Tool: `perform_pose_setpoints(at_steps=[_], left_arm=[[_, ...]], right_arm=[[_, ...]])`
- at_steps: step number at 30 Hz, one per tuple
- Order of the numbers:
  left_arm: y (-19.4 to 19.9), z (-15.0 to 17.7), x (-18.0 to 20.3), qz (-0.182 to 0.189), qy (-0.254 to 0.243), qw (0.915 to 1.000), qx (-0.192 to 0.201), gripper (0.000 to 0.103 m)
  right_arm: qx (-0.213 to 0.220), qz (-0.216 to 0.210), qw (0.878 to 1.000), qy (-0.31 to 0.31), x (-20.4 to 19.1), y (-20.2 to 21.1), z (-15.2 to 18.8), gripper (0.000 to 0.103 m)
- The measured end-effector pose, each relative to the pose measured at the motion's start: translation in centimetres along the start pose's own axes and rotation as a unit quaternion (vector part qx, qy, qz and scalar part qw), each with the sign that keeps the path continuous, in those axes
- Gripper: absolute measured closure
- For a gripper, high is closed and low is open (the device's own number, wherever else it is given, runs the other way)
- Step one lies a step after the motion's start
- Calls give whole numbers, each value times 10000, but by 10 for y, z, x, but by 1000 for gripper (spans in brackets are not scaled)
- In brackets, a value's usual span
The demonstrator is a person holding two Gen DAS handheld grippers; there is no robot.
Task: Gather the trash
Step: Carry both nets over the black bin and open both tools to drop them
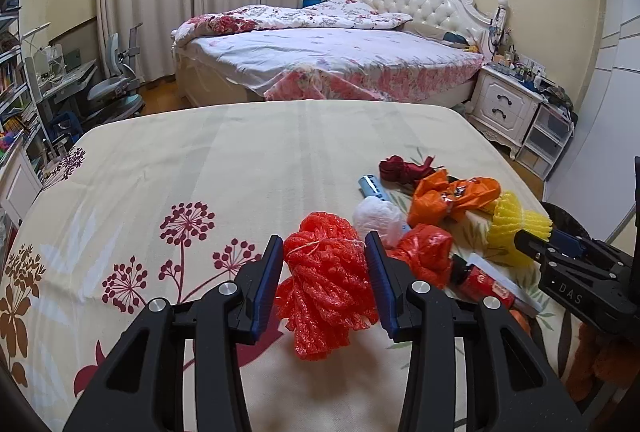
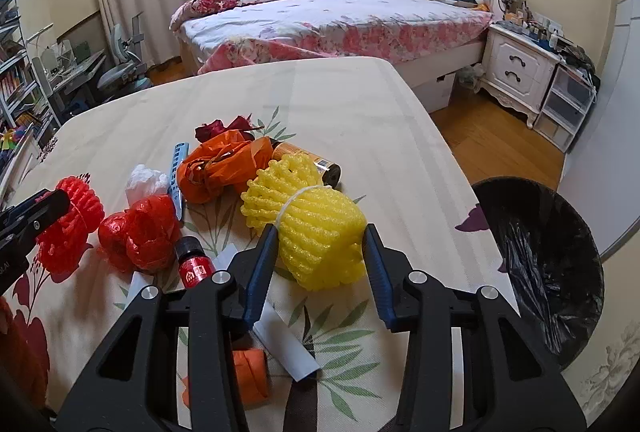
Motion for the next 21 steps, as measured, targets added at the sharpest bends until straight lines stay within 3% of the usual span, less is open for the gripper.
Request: perform_pose_setpoints(at_steps=[8,21], left_arm=[[16,5,36,298,-229,9992,158,61],[22,11,139,1126,-803,9897,357,61]], right_arm=[[252,379,9988,-160,26,31,8,61],[503,1500,9845,-761,121,69,23,61]])
Point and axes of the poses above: each gripper's, at about its wrist camera, not at the fingertips, and y roughly against the way its jaws point, x to its right, z to its underside, the point moved 8 cm from there along -y, roughly the way its jaws point, and after that the axes turned 11 degrees about y, right-handed, at the moved point
